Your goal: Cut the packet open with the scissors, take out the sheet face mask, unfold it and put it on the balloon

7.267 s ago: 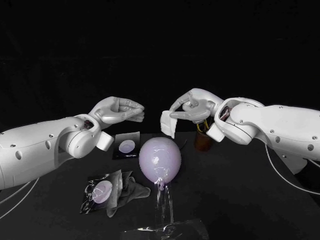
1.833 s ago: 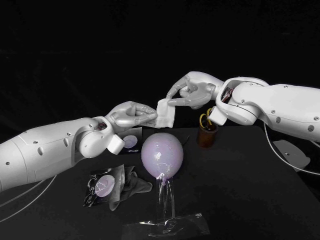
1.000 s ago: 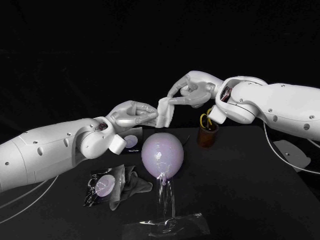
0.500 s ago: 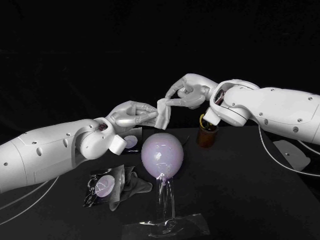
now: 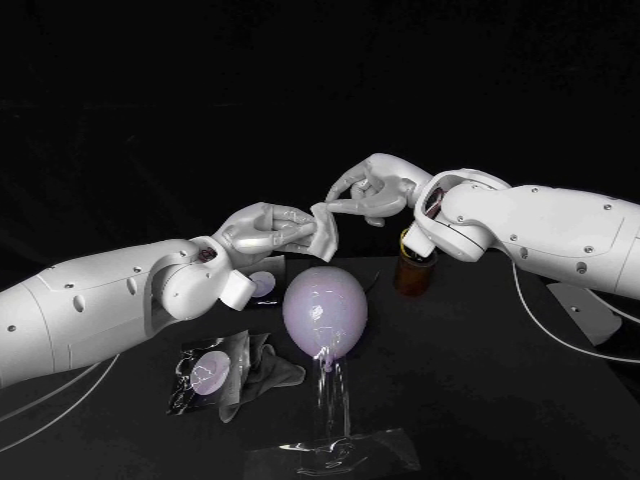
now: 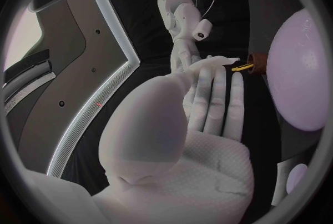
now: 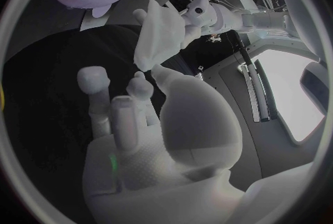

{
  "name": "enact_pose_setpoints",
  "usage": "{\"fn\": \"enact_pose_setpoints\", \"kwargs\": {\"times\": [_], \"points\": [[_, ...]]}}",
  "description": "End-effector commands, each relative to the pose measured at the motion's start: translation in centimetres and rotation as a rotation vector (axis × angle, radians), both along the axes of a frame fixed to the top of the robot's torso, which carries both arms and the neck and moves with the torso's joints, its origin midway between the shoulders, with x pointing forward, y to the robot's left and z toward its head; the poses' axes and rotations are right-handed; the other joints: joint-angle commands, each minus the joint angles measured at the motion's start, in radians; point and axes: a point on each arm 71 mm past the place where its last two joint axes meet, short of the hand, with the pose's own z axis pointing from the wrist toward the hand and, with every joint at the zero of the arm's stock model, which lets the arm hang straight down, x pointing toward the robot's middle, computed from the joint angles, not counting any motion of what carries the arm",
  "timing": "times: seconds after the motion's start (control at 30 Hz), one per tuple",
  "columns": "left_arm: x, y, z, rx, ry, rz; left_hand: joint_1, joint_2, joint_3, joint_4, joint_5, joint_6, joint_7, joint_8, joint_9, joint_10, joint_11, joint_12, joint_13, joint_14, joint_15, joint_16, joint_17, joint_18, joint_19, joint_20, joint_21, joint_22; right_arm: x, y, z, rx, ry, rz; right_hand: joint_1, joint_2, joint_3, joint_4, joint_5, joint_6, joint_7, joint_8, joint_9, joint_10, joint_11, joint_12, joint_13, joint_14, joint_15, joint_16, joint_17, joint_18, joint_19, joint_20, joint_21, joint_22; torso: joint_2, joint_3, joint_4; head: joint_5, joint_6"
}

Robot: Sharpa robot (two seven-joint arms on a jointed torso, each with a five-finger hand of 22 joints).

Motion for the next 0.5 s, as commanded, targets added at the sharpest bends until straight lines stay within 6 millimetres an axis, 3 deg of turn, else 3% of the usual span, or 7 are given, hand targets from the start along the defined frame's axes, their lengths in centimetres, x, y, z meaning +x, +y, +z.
{"fn": "enact_pose_setpoints", "kwargs": {"times": [0.03, 0.1, 0.33, 0.4, 0.5], "points": [[0.1, 0.1, 0.1, -0.016, 0.019, 0.036, -0.008, 0.000, 0.008, -0.001, 0.003, -0.008, 0.002, 0.007, 0.192, 0.008, 0.001, -0.006, 0.000, 0.009, -0.002, 0.004, 0.003, 0.010, 0.011, 0.000, 0.008, 0.002, 0.2, -0.8, 0.0, 0.028, -0.024, -0.081, 0.004, -0.021, -0.024, 0.014, 0.000, -0.026, 0.008, -0.018, -0.011, -0.052, 0.007, -0.093, -0.062, 0.003, 0.010, -0.020, 0.050, 0.015, -0.028, 0.009, -0.061, 0.032, 0.000, 0.0004, -0.0006, 0.000, 0.000], [0.1, 0.1, 0.1, -0.019, 0.026, 0.047, -0.009, 0.001, 0.012, -0.003, 0.004, -0.010, 0.004, 0.009, 0.198, 0.009, 0.001, -0.006, 0.000, 0.010, -0.002, 0.005, 0.005, 0.011, 0.017, -0.001, 0.012, 0.004, 0.2, -1.2, -0.1, 0.034, -0.030, -0.103, -0.002, -0.032, -0.051, 0.031, 0.000, -0.039, 0.014, -0.028, -0.017, -0.084, 0.010, -0.151, -0.107, -0.011, 0.015, -0.034, 0.026, 0.023, -0.047, 0.016, -0.107, 0.016, -0.001, 0.0006, -0.0007, 0.001, 0.000], [0.1, 0.2, 0.0, -0.016, 0.038, 0.072, -0.011, 0.002, 0.020, -0.006, 0.004, -0.015, 0.008, 0.013, 0.210, 0.013, 0.000, -0.006, 0.001, 0.011, -0.003, 0.006, 0.009, 0.011, 0.024, -0.002, 0.018, 0.006, -0.1, -2.7, -0.1, 0.075, -0.063, -0.172, 0.005, -0.028, -0.072, 0.048, 0.000, -0.036, 0.015, -0.029, -0.021, -0.074, 0.011, -0.145, -0.121, -0.012, 0.016, -0.035, 0.024, 0.027, -0.047, 0.022, -0.120, 0.009, 0.000, 0.0007, -0.0001, 0.000, 0.002], [0.1, 0.2, 0.0, -0.015, 0.039, 0.076, -0.011, 0.002, 0.021, -0.007, 0.004, -0.016, 0.008, 0.014, 0.211, 0.013, 0.000, -0.006, 0.001, 0.011, -0.003, 0.006, 0.009, 0.011, 0.024, -0.003, 0.019, 0.006, -0.3, -3.1, -0.1, 0.090, -0.075, -0.192, 0.015, -0.023, -0.078, 0.051, 0.001, -0.028, 0.013, -0.026, -0.021, -0.043, 0.009, -0.099, -0.103, -0.001, 0.015, -0.024, 0.043, 0.024, -0.027, 0.023, -0.087, 0.018, 0.000, 0.0002, 0.0000, -0.001, 0.002], [0.2, 0.3, 0.0, -0.012, 0.041, 0.085, -0.011, 0.001, 0.026, -0.010, 0.004, -0.017, 0.009, 0.015, 0.216, 0.014, 0.000, -0.006, 0.001, 0.011, -0.003, 0.006, 0.010, 0.012, 0.028, -0.004, 0.022, 0.007, -0.8, -3.7, 0.0, 0.113, -0.098, -0.223, 0.051, -0.003, -0.089, 0.052, 0.006, 0.004, 0.003, -0.010, -0.022, 0.053, 0.000, 0.061, -0.027, 0.038, 0.007, 0.016, 0.111, -0.001, 0.074, 0.022, 0.101, 0.072, 0.001, 0.0002, -0.0004, 0.000, 0.004]]}}
